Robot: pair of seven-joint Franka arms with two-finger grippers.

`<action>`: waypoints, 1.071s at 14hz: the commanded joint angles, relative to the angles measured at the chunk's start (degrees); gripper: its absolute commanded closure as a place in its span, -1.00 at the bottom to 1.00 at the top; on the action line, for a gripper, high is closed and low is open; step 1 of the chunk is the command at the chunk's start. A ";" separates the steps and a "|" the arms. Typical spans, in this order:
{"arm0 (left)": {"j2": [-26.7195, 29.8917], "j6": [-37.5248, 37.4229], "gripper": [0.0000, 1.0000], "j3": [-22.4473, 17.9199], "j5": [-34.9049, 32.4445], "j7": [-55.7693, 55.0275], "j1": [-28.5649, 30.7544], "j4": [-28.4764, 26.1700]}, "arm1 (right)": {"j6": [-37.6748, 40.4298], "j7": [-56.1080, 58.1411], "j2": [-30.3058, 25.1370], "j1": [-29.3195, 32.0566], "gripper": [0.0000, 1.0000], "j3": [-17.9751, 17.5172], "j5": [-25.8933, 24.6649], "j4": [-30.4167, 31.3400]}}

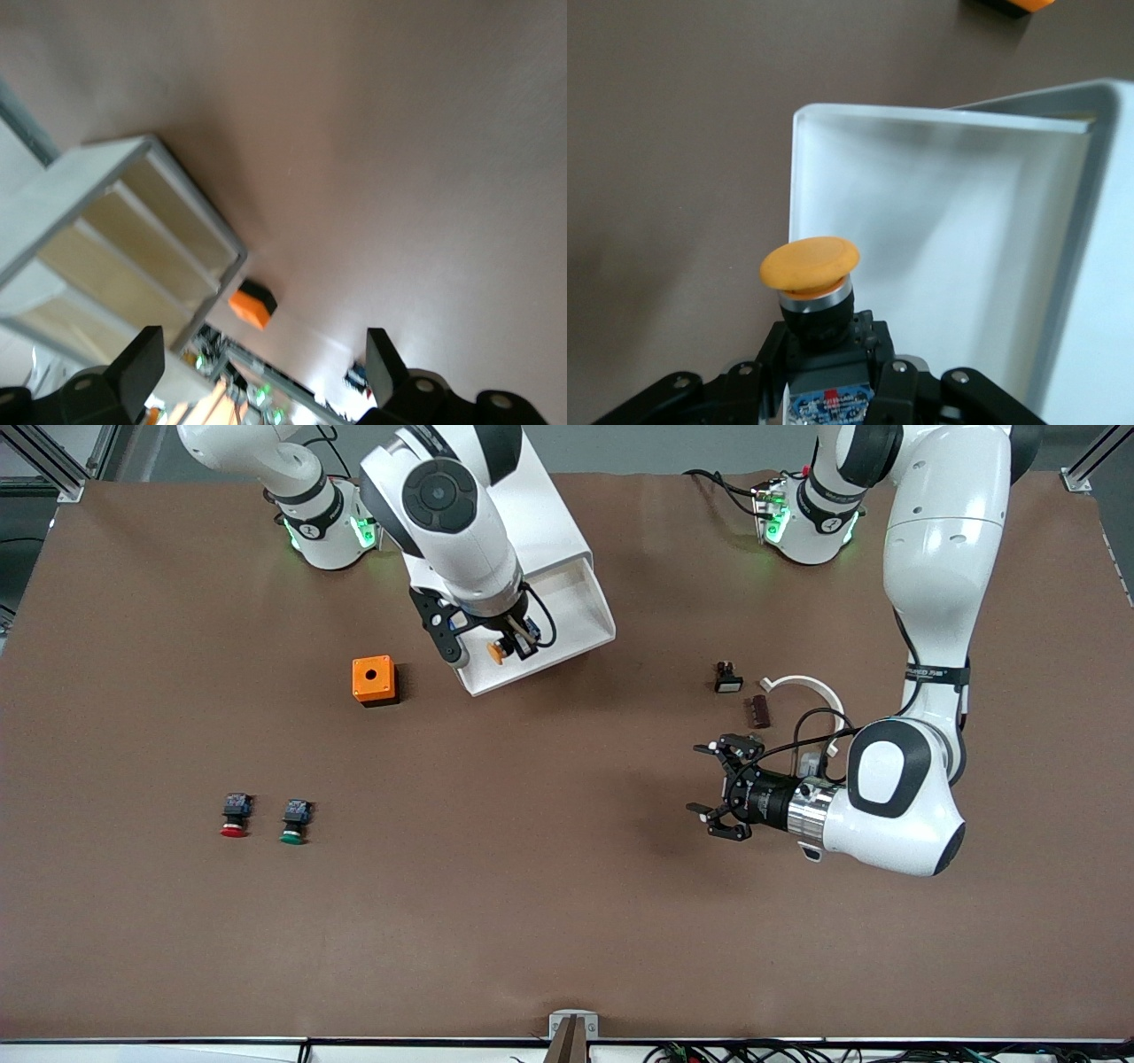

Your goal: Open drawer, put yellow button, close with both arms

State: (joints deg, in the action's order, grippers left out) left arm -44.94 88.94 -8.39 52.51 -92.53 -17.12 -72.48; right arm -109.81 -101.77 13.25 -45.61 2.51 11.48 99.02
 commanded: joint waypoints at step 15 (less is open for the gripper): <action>13.03 5.36 -1.00 0.66 -39.03 18.32 -10.29 0.06 | -2.78 -1.41 1.43 -3.52 -1.00 0.74 1.09 3.37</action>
State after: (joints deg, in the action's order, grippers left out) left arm -34.30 92.24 -7.67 18.64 -77.52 -24.80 -71.09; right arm -112.33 -102.79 14.94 -48.05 2.53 11.48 102.00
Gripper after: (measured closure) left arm 0.000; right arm 0.441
